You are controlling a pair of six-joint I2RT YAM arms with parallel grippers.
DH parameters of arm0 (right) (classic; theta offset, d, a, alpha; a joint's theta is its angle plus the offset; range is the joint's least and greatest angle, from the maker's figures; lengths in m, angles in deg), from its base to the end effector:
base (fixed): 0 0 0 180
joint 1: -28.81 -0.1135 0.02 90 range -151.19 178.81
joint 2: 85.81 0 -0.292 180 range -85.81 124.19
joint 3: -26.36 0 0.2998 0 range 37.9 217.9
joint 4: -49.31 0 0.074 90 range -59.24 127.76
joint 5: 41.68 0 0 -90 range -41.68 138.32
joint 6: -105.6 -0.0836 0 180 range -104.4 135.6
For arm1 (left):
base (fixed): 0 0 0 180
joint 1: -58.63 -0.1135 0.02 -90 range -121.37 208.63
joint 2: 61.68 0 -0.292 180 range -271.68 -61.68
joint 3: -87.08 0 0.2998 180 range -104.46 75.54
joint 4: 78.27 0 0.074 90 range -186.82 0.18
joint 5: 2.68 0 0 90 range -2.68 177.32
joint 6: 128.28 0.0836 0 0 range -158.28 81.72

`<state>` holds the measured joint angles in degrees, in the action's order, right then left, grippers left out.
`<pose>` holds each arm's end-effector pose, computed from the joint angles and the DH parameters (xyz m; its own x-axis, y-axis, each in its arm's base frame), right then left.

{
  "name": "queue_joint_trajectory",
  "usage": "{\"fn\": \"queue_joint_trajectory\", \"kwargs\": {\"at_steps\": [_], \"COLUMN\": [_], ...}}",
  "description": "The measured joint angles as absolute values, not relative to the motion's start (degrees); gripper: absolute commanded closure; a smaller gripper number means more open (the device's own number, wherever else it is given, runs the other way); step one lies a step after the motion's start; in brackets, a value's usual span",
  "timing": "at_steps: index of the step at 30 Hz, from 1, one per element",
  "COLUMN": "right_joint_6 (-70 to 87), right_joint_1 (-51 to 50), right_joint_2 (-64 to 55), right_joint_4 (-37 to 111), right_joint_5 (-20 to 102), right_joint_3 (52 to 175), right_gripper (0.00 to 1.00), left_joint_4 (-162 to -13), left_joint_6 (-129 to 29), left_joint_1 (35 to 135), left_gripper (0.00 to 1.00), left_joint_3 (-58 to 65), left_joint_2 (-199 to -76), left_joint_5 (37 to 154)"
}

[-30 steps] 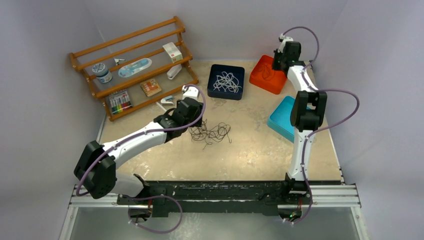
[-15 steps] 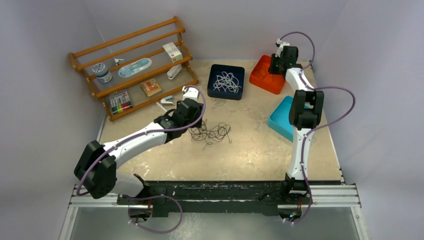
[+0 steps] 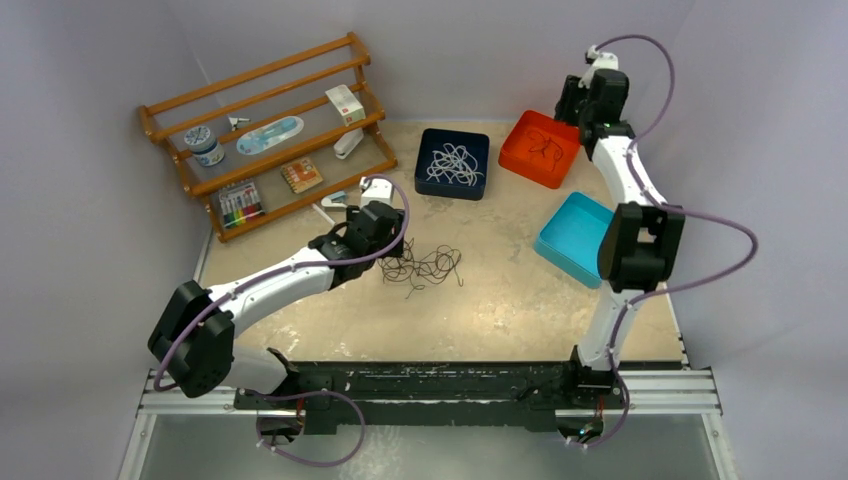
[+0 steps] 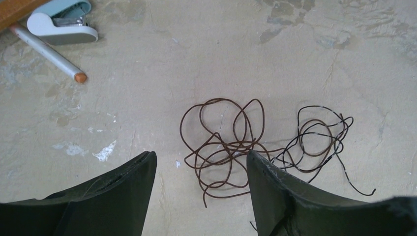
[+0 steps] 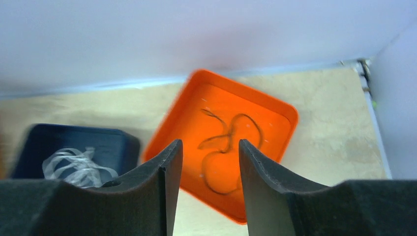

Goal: Untangle the cables

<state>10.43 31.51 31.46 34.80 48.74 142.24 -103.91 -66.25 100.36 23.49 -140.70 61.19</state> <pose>0.6044 -0.0291 0.3226 -0.2677 0.1028 -0.9580 0.0786 0.9933 0.0847 0.2975 -0.2160 0.2225 -0.5971 -0.0317 -0.8015 0.0790 0.9920 -0.0980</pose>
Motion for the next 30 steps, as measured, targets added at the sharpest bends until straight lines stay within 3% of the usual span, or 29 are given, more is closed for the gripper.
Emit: {"fn": "queue_joint_trajectory", "kwargs": {"at_steps": [7,12,19,30], "right_joint_6": [2.4,0.6,0.9,2.8], "right_joint_1": [30.5,23.8,13.1,7.4], "right_joint_2": [15.6,9.1,4.6,3.9], "right_joint_4": [45.5,46.7,40.9,33.2], "right_joint_5": [35.9,31.7,29.3,28.9], "right_joint_3": [129.6,120.5,106.4,98.2], "right_gripper": [0.52,0.51,0.51,0.51], "left_joint_4": [-102.1,-99.7,-97.8,-95.1], "left_joint_6": [-68.2,-69.4,-70.3,-70.4], "left_joint_1": [100.4,100.4,100.4,100.3], "left_gripper": [0.34,0.34,0.35,0.37], "left_joint_3": [25.7,26.4,28.4,28.6], "left_joint_2": [-141.5,-144.2,-146.1,-150.7], "left_joint_5": [60.6,59.9,59.9,60.4]}}
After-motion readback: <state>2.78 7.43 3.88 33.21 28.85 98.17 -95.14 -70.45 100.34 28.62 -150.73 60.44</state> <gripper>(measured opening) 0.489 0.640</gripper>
